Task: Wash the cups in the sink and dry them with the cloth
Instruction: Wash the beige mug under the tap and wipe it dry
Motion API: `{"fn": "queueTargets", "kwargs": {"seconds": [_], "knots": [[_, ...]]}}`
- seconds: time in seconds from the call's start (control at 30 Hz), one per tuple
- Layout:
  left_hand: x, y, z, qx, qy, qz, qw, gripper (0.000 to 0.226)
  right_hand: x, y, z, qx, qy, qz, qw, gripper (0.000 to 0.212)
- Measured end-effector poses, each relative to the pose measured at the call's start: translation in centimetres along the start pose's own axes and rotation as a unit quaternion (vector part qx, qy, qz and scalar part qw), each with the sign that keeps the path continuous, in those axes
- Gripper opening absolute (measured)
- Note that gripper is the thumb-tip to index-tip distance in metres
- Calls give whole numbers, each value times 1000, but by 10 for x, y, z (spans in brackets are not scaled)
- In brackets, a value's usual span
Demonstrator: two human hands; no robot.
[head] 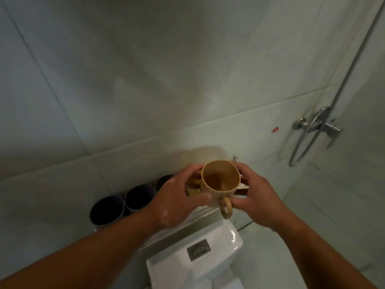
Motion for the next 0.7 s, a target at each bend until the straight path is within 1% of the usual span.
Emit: {"fn": "queueTargets", "kwargs": {"seconds": [0.1, 0.2, 0.27, 0.33, 0.4, 0.6, 0.7], "knots": [[33, 6, 9, 131, -41, -4, 991, 68, 32, -24, 20, 16, 14, 4, 1000, 79], [50, 21, 16, 271, -65, 8, 960, 75, 57, -50, 28, 9, 30, 4, 1000, 80], [58, 30, 16, 329, -59, 16, 942, 79, 72, -66, 27, 8, 41, 4, 999, 81], [63, 39, 16, 357, -56, 33, 932, 83, 84, -79, 19, 9, 55, 0, 998, 80], [65, 44, 15, 375, -56, 46, 924, 83, 92, -93, 9, 15, 65, -7, 998, 79], [68, 52, 11, 393, -77, 34, 915, 59, 108, -116, -13, 10, 97, -1, 995, 79], [69, 56, 10, 396, -78, 37, 914, 52, 113, -124, -21, 11, 105, 1, 994, 84]]}}
Point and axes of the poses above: each hand's wrist, its own x-axis towards the middle knuckle, its own z-axis out of the back of the hand, y = z × x, the point moved 5 cm from there along x, towards the middle knuckle, and after that the axes turned 8 degrees about -x, right-handed, at the moved point
